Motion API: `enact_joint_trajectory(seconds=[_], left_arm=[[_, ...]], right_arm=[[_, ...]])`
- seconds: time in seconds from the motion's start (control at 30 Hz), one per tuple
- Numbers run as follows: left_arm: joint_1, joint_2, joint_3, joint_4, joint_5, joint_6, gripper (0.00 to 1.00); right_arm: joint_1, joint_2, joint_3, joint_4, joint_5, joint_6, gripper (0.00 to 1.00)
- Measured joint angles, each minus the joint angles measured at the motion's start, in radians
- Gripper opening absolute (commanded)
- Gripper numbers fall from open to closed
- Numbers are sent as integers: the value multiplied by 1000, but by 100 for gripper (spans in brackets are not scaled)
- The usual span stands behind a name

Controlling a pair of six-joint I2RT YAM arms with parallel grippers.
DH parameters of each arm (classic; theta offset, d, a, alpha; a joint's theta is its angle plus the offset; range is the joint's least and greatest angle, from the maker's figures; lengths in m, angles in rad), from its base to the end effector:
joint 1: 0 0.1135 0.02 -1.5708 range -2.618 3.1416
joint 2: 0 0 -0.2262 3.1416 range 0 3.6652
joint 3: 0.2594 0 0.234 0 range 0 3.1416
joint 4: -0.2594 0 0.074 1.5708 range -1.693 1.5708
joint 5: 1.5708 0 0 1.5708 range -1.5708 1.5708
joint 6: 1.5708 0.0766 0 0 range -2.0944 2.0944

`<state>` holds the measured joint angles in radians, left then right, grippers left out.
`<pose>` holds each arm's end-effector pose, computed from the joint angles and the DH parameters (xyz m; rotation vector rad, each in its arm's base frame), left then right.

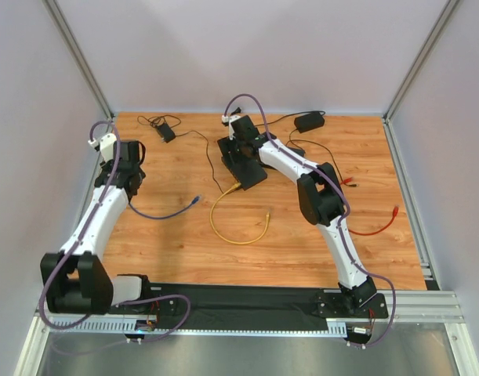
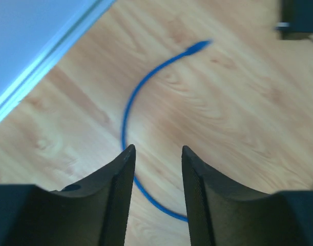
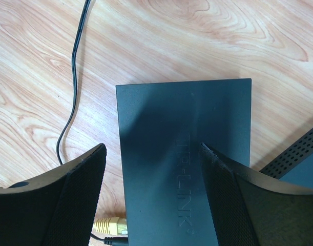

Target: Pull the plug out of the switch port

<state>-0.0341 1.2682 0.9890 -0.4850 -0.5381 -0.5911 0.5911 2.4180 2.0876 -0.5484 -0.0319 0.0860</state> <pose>0.2886 0.0294 0.2281 -0.8564 2.0507 0.2895 0.4296 0.2913 0.1307 -0.6331 2.3963 0.3340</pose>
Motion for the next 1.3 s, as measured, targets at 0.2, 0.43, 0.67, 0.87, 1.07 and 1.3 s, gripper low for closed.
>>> enact_joint_trajectory(seconds=[0.2, 0.43, 0.67, 0.87, 1.07, 1.3], left_arm=[[-77, -29, -63, 311, 364, 64, 30], [-197, 252, -26, 542, 665, 177, 49], [-259, 426, 19, 609, 867, 201, 46], [-253, 629, 143, 608, 1070, 202, 40], [-254, 740, 185, 629, 1214, 188, 41], [-254, 764, 192, 637, 1294, 174, 46]], right_arm=[[-5, -26, -37, 0, -1, -4, 75], [-23, -114, -174, 8, -3, -5, 75], [-50, -135, -211, 27, -13, -16, 74], [-53, -135, -216, 38, -20, -26, 74], [-56, -135, -216, 38, -32, -27, 73], [-58, -135, -216, 39, -39, -27, 73]])
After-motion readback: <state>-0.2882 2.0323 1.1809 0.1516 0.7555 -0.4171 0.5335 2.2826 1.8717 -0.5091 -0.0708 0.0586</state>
